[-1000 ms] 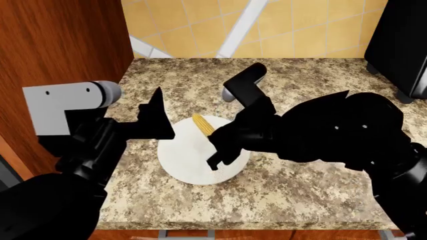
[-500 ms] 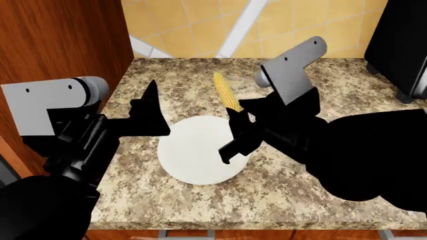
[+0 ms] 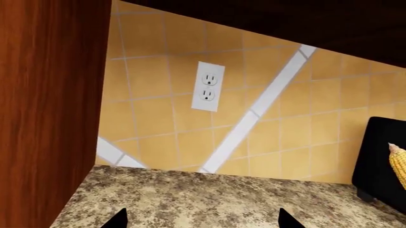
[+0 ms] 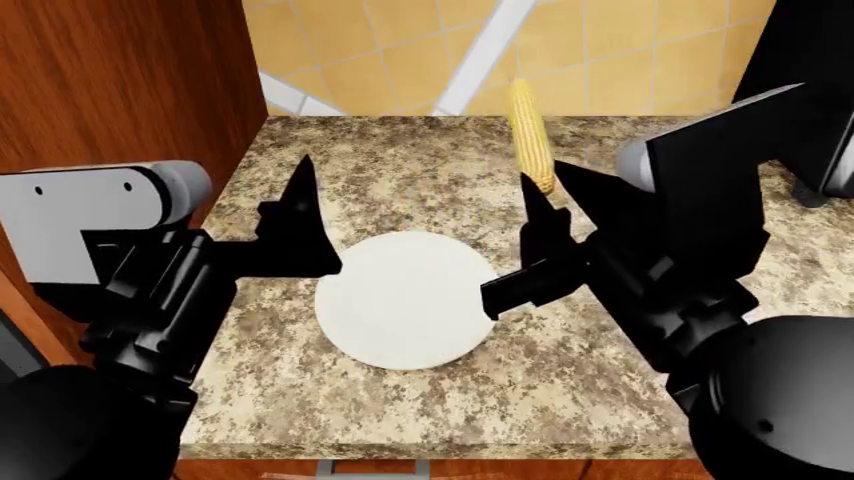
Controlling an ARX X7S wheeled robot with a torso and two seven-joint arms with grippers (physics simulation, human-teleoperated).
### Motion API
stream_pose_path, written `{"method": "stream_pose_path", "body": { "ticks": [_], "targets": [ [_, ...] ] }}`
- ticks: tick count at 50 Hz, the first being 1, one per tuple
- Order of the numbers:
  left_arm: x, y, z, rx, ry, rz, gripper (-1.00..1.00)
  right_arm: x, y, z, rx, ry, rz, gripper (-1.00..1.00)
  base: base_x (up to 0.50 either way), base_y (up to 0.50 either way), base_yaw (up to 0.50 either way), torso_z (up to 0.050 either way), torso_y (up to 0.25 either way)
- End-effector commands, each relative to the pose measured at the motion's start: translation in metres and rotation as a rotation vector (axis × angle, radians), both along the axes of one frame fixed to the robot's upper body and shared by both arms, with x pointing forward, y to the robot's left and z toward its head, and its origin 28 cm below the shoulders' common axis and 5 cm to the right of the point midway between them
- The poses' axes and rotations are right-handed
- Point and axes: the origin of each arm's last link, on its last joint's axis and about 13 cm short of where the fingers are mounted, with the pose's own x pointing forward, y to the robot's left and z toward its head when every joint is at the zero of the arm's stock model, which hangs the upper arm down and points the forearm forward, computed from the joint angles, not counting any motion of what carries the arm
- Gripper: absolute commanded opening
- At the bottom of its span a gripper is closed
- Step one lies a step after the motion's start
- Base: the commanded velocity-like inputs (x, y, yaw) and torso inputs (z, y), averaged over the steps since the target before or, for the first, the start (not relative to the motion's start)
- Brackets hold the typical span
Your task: Place the corn on the rack of the oven.
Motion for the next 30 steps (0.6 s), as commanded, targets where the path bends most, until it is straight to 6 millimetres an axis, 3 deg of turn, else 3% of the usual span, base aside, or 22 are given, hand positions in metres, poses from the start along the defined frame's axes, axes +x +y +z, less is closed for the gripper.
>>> {"method": "stream_pose_path", "body": {
  "ticks": [1,10,30],
  "targets": [
    [-0.0014,-0.0007,0.0001,0.000,-0.003,-0.005,1.00,-0.0078,-0.0022,0.0024,0.020,-0.069,-0.053,-1.00,0.00,0.00,0.00,0.000,0.000],
    [-0.0049,-0.0024,0.0024,0.004,-0.004,-0.016,1.00,-0.0061,-0.0010,0.0067,0.012,-0.071,-0.055,-1.00,0.00,0.00,0.00,0.000,0.000],
    [-0.0064,-0.0045,-0.0005,-0.001,0.008,-0.037,1.00,-0.0030,-0.0033,0.0043,0.002,-0.063,-0.063,-1.00,-0.17,0.00,0.00,0.000,0.001]
  ]
}}
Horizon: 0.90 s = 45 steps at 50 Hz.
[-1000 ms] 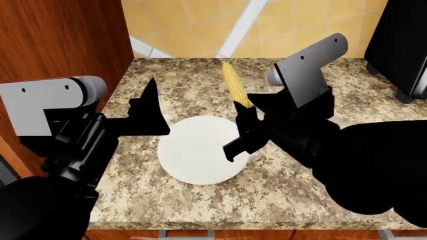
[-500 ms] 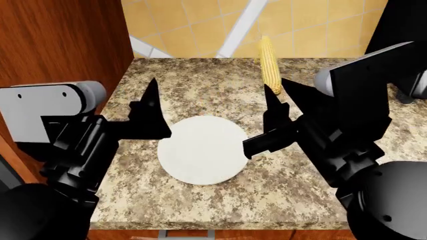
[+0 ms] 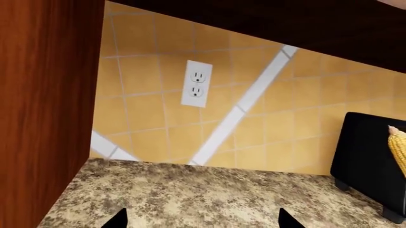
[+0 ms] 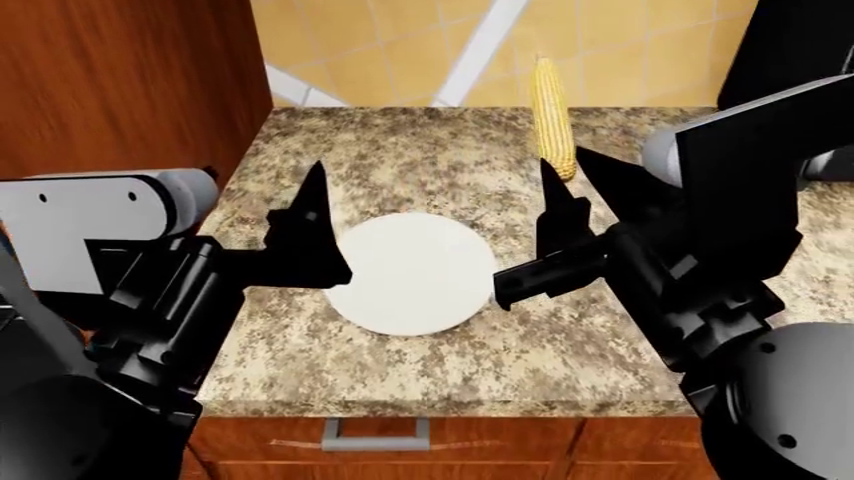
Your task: Place the corn on the rack of the oven.
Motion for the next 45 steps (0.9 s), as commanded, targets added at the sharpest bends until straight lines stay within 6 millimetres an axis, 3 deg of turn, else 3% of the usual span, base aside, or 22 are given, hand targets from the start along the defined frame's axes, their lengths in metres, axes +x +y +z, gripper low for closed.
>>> {"method": "stream_pose_path", "body": {
  "ticks": [1,45],
  "targets": [
    [0.0001,-0.0001,-0.0012,0.002,0.004,-0.006,1.00,0.0023,-0.0013,-0.0001,-0.004,-0.012,-0.011,-1.00,-0.18,-0.01,0.00,0.000,0.000],
    [0.0010,0.0026,-0.0008,0.001,-0.001,0.005,1.00,-0.0004,-0.0009,-0.0012,-0.027,-0.018,-0.015,-1.00,-0.18,-0.05,0.00,0.000,0.000]
  ]
}}
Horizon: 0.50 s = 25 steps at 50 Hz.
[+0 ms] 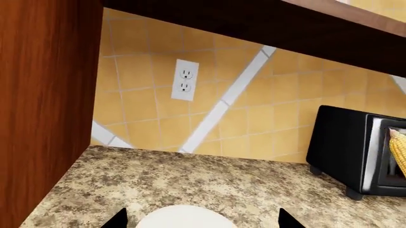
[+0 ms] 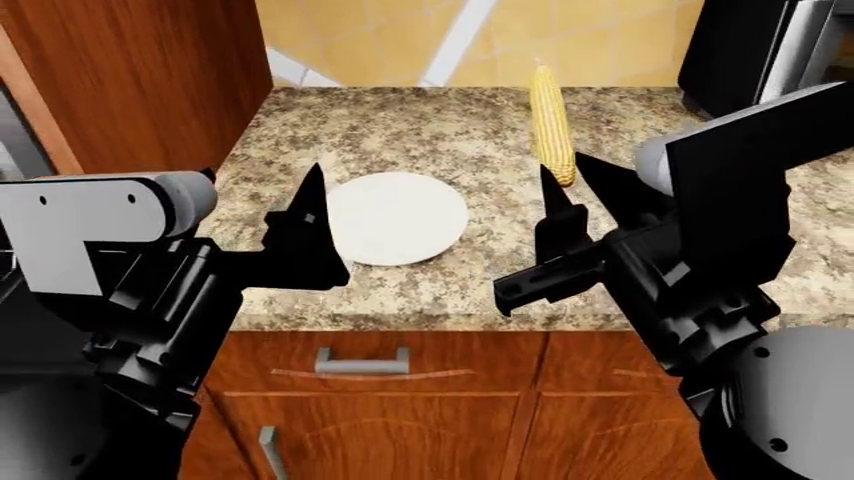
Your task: Place the corn on the rack of the oven.
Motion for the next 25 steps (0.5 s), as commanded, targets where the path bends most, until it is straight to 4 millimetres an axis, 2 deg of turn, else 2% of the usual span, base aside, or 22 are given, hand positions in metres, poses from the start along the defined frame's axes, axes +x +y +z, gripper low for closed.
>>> {"method": "stream_pose_path", "body": {
  "ticks": [1,25],
  "targets": [
    [0.0005,0.0009,0.0004,-0.001,-0.003,0.003,1.00,-0.0008,-0.0002,0.0017,-0.006,-0.020,-0.009,-1.00,-0.22,0.00,0.00,0.000,0.000],
    [0.0003,0.0001,0.0057,0.007,-0.019,0.002,1.00,-0.0035,-0.0006,0.0013,0.000,-0.029,-0.005,-1.00,-0.22,0.00,0.00,0.000,0.000]
  ]
}}
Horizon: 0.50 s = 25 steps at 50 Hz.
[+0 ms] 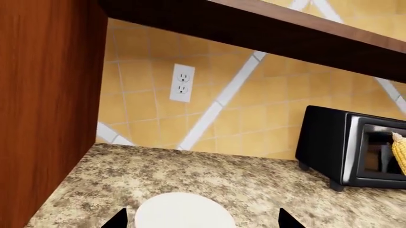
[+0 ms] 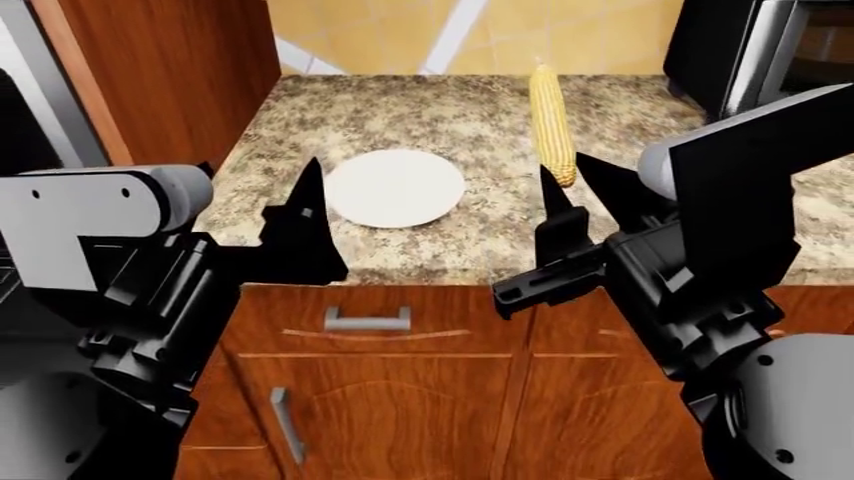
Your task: Place the corn on the rack of the oven.
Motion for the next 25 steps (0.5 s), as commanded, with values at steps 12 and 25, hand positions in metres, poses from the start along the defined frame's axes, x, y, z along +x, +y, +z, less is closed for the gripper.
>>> {"method": "stream_pose_path", "body": {
  "ticks": [12,25],
  "targets": [
    [0.0010,0.0002,0.0050,0.005,-0.012,0.003,1.00,-0.0008,-0.0016,0.0021,-0.002,-0.024,-0.012,-1.00,-0.22,0.00,0.00,0.000,0.000],
    [0.0038,0.0009,0.0060,0.007,-0.014,0.009,1.00,0.0009,-0.0032,0.0007,-0.009,-0.047,-0.003,-1.00,-0.15,0.00,0.00,0.000,0.000]
  ]
}}
